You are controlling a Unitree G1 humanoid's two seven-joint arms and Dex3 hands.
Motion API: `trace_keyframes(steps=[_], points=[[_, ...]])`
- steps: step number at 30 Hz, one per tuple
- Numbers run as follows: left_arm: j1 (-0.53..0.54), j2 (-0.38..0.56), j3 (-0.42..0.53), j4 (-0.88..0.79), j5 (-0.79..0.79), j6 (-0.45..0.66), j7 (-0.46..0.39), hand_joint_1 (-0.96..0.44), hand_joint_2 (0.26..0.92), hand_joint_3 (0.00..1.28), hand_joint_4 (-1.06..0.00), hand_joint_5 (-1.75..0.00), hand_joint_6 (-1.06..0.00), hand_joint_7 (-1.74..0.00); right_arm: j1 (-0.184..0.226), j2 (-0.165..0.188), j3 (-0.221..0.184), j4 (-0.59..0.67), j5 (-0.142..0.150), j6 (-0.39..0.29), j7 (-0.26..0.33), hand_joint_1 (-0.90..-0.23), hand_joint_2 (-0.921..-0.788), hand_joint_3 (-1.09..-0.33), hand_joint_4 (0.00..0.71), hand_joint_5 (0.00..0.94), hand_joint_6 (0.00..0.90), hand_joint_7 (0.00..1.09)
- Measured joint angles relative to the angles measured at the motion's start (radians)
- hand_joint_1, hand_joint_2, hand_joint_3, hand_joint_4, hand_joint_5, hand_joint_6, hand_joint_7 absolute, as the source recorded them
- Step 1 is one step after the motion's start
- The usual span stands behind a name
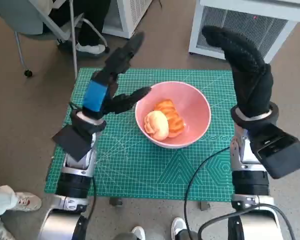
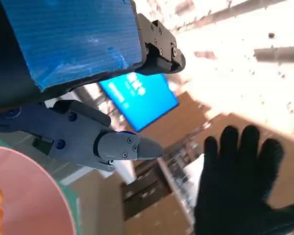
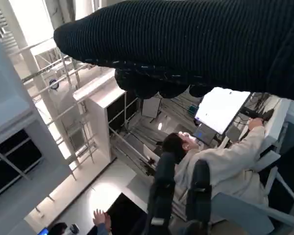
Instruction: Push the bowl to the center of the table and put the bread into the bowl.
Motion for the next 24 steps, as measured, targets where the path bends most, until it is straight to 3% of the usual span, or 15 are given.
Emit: trace_keyframes(steps=[6,24], points=[[0.012,-0.014,0.014,-0.028,-0.043,0.000,-0.005,-0.50,0.921,0.35,-0.29,-0.02,-0.35,-0.07,-0.013,0.000,0.007,0.013,-0.017,-0.018,-0.006,-0.516,-0.921,-0.817,0.155,0.216,-0.001,0.55],[0.028,-0.023,0.022,-0.062,-0.027,-0.032,0.002,-0.54,0.921,0.35,-0.30,-0.01,-0.37,-0.07,-0.028,0.004,0.018,0.040,-0.004,-0.026,0.000,-0.522,-0.921,-0.818,0.165,0.190,-0.001,0.55]])
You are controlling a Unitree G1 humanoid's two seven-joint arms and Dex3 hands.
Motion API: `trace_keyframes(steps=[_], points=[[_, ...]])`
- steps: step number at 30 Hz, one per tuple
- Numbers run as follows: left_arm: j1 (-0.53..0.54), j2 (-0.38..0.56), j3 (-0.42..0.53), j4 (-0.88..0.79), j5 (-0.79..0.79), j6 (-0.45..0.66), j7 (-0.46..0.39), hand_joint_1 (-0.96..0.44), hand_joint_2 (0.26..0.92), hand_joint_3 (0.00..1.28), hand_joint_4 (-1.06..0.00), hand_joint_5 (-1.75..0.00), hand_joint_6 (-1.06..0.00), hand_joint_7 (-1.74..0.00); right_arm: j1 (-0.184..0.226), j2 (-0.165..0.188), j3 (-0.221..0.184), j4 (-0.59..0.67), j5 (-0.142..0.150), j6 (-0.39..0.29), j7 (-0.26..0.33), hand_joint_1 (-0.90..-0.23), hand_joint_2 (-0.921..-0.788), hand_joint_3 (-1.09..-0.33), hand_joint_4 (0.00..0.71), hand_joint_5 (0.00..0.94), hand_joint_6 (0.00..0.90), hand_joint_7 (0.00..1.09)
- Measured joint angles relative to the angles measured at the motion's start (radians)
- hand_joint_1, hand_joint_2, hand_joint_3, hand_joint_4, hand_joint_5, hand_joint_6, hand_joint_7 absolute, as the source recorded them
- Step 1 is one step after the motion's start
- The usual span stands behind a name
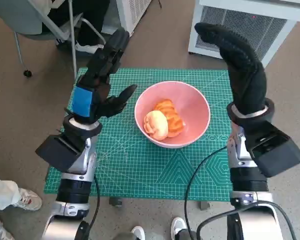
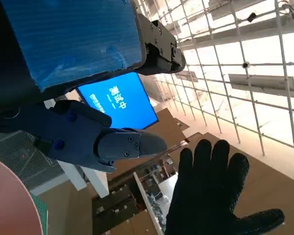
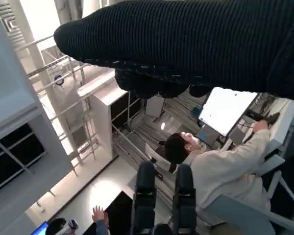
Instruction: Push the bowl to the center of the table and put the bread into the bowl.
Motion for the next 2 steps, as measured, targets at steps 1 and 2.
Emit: trace_keyframes(steps=[1,2], points=[[0.000,0.000,0.001,0.000,0.000,0.000,-0.001,-0.54,0.921,0.35,-0.30,-0.01,-0.37,-0.07,0.000,0.001,0.001,0.001,0.003,0.000,0.001,-0.524,-0.921,-0.817,0.165,0.188,-0.001,0.55],[0.000,0.001,0.002,0.000,0.000,0.000,-0.003,-0.54,0.921,0.35,-0.30,-0.01,-0.37,-0.07,-0.001,0.002,0.001,0.001,0.007,0.000,0.002,-0.525,-0.921,-0.817,0.166,0.187,-0.001,0.55]])
